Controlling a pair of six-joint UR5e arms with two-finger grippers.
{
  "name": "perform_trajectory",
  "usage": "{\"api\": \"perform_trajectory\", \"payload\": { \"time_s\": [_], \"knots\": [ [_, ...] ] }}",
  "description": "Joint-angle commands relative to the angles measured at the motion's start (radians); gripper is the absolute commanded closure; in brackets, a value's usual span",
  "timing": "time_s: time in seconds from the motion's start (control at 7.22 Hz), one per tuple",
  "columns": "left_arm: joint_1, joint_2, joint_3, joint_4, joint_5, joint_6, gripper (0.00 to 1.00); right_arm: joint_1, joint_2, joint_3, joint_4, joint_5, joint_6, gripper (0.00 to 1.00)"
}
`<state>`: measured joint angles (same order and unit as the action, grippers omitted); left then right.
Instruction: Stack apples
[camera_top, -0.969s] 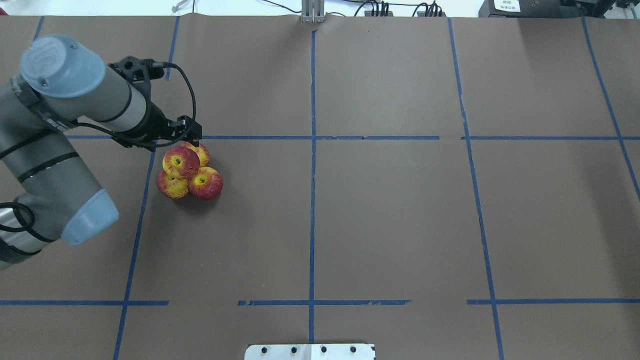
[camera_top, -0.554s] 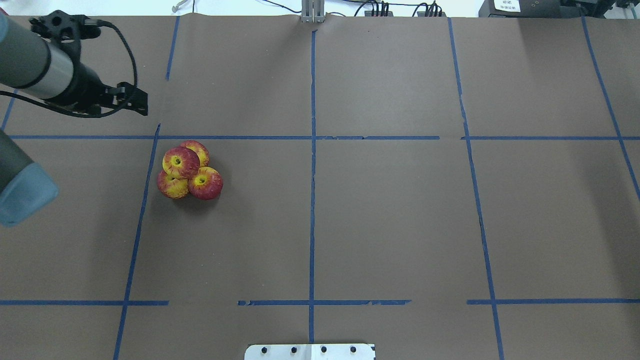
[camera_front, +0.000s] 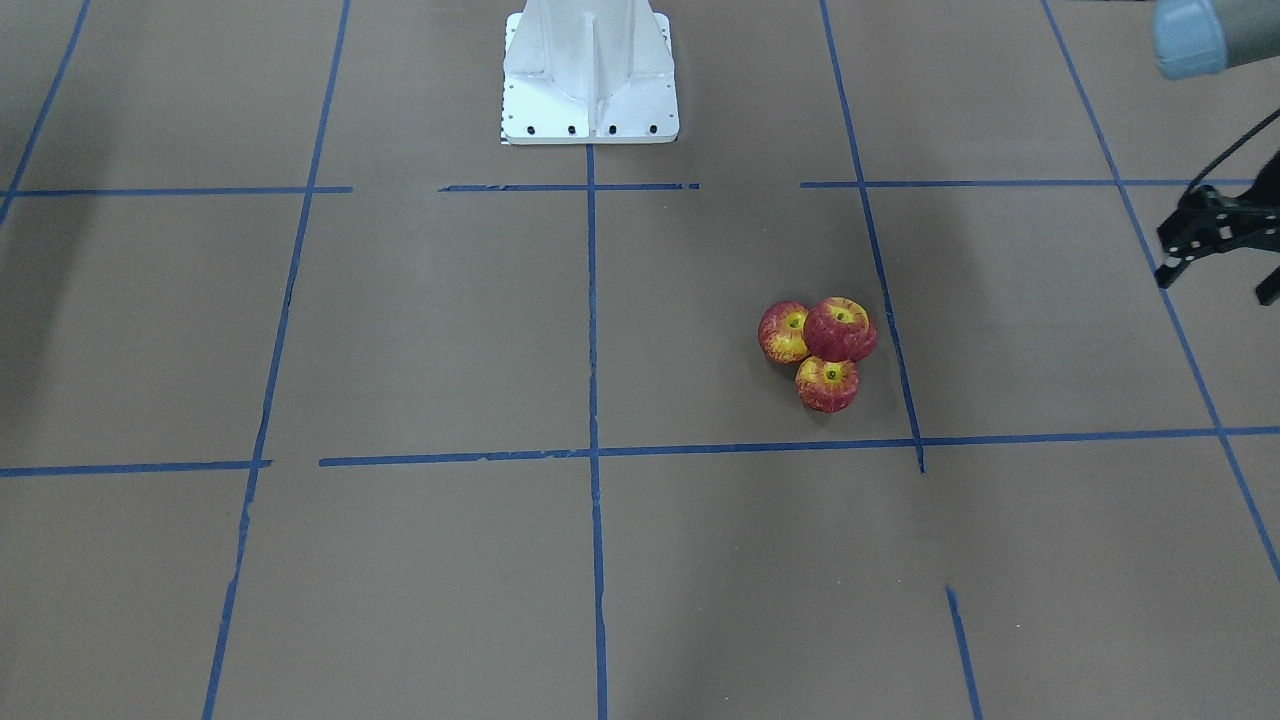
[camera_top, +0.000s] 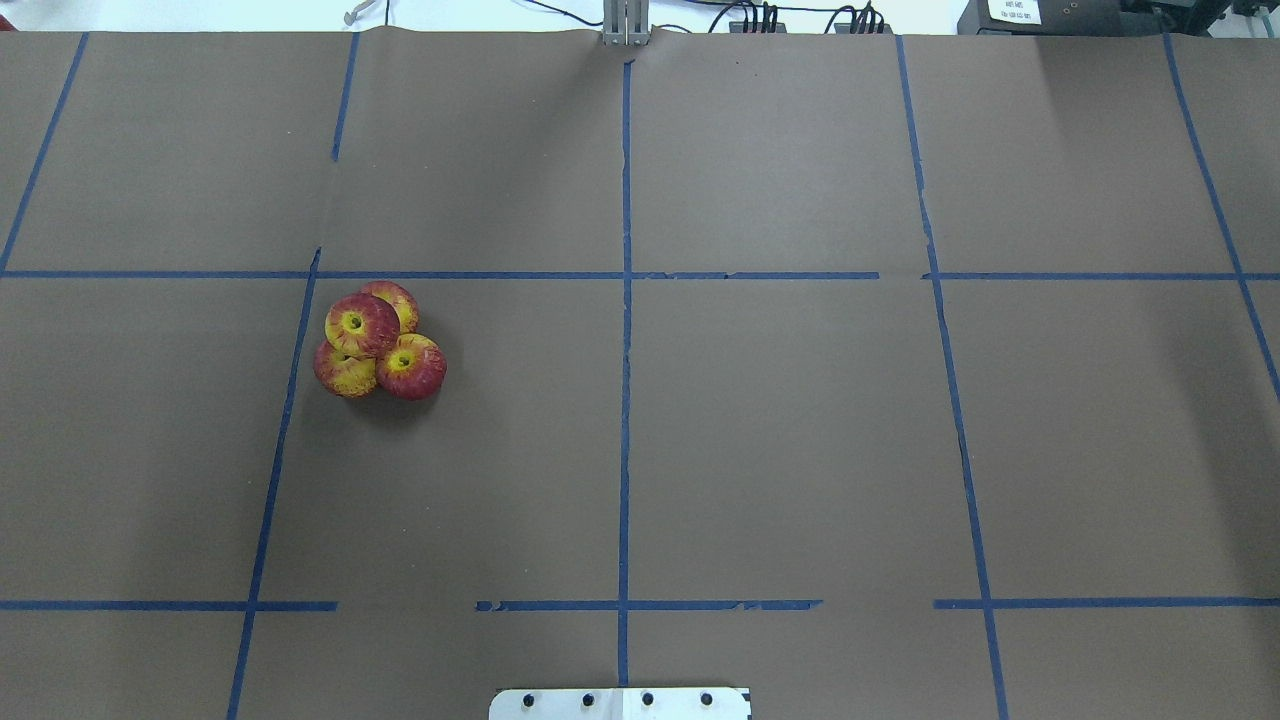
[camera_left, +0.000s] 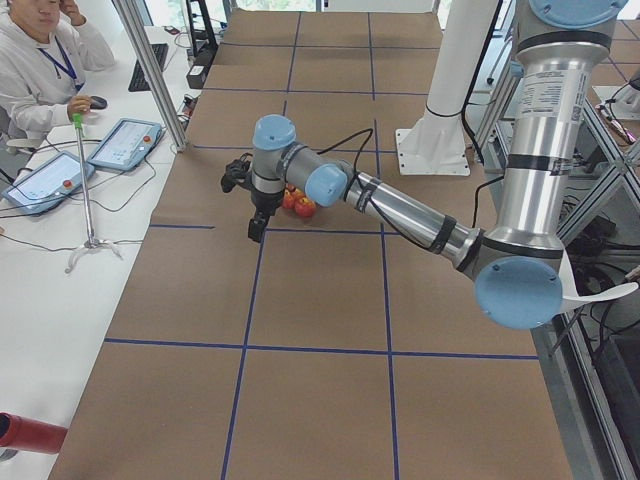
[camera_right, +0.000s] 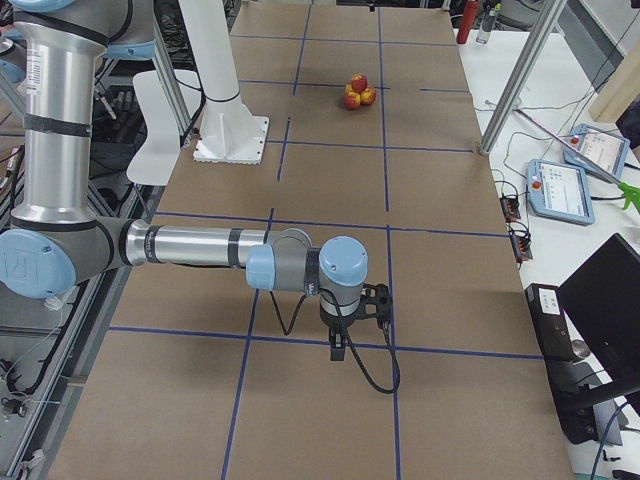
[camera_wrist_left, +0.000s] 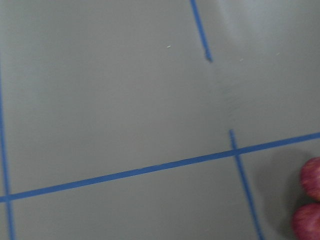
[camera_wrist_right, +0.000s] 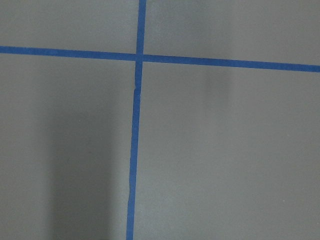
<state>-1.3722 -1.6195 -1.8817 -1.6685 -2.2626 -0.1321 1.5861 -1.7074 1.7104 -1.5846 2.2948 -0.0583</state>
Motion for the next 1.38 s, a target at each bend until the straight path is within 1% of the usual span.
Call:
{"api": "perform_trajectory", "payload": {
  "time_s": [0.0,0.14,0.28,0.42,0.55,0.83,0.97,1.11,1.25],
  "knots": [
    [-0.202,0.038,0.164,0.009,-0.063,0.309,0.00,0.000,0.000,0.000,0.000,0.000,0.000,0.00],
    [-0.237,0.044,0.215,0.019,-0.121,0.318,0.00,0.000,0.000,0.000,0.000,0.000,-0.002,0.00],
    [-0.237,0.056,0.211,0.080,-0.124,0.318,0.00,0.000,0.000,0.000,0.000,0.002,-0.002,0.00],
    [-0.235,0.061,0.158,0.183,-0.129,0.313,0.00,0.000,0.000,0.000,0.000,0.000,0.000,0.00],
    [-0.231,0.105,0.144,0.185,-0.129,0.319,0.00,0.000,0.000,0.000,0.000,0.000,0.000,0.00],
    [-0.225,0.137,0.165,0.184,-0.130,0.321,0.00,0.000,0.000,0.000,0.000,0.000,0.000,0.00],
    [-0.225,0.138,0.161,0.182,-0.141,0.321,0.00,0.000,0.000,0.000,0.000,0.000,-0.002,0.00],
    [-0.225,0.127,0.167,0.184,-0.211,0.318,0.00,0.000,0.000,0.000,0.000,0.000,-0.002,0.00],
    [-0.223,0.116,0.173,0.191,-0.215,0.318,0.00,0.000,0.000,0.000,0.000,0.000,0.000,0.00]
  ]
}}
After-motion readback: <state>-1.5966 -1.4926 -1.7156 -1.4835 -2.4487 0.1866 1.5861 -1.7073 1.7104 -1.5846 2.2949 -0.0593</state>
